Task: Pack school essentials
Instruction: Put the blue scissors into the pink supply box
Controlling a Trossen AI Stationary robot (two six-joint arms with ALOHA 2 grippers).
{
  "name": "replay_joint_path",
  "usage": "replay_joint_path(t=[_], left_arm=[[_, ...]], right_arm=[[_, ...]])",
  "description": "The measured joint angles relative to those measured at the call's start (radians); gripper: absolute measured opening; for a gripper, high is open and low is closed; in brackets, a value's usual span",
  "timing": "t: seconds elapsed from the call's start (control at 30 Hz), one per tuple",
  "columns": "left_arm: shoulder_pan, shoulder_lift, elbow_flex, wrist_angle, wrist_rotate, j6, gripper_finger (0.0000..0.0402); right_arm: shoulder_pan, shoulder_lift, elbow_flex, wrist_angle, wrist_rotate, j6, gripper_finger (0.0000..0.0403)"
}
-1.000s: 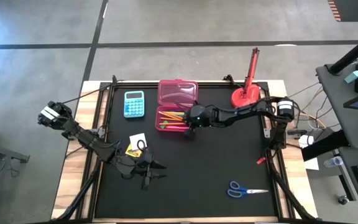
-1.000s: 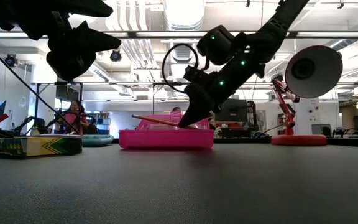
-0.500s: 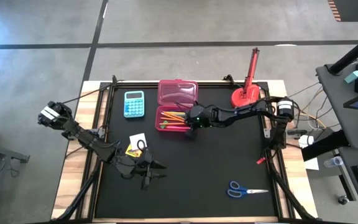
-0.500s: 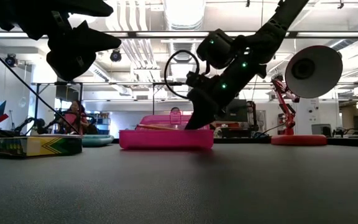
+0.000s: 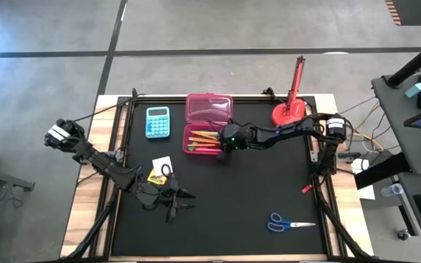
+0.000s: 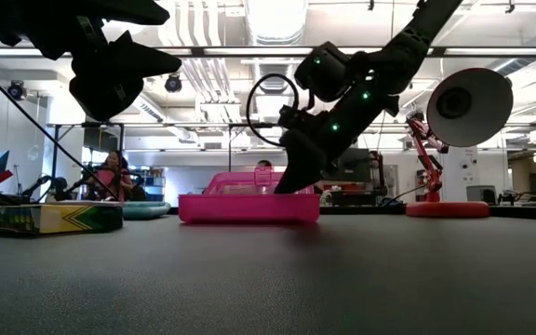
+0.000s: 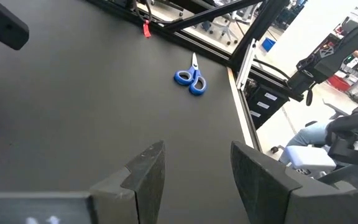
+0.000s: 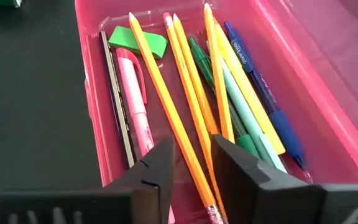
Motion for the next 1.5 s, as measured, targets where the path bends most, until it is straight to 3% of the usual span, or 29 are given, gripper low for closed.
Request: replay_joint_path(t=[0.23,0.57,0.8,1.1,1.5], left_arm=[[0.0,0.0,0.0,0.001,0.0,0.0,0.0164],[0.0,0.0,0.0,0.005,0.0,0.0,0.0164],[0.0,0.0,0.0,0.005,0.0,0.0,0.0164],[0.0,0.0,0.0,0.005,0.0,0.0,0.0164],[0.0,0.0,0.0,0.005,0.0,0.0,0.0164]], right_arm=[[0.002,-0.034,0.036,-0.076,0.0,0.009,0.013],[0.072,-0.096,0.131,-0.383,0.001,0.045,0.0119],[0.248,-0.143,0.122,-0.567,0.002,0.109,0.0122],[0.531,-0.181,0.11,-0.852,0.038,0.333,0.0125],[0.867,-0.179,0.081,-1.022,0.037,0.647,0.0121]])
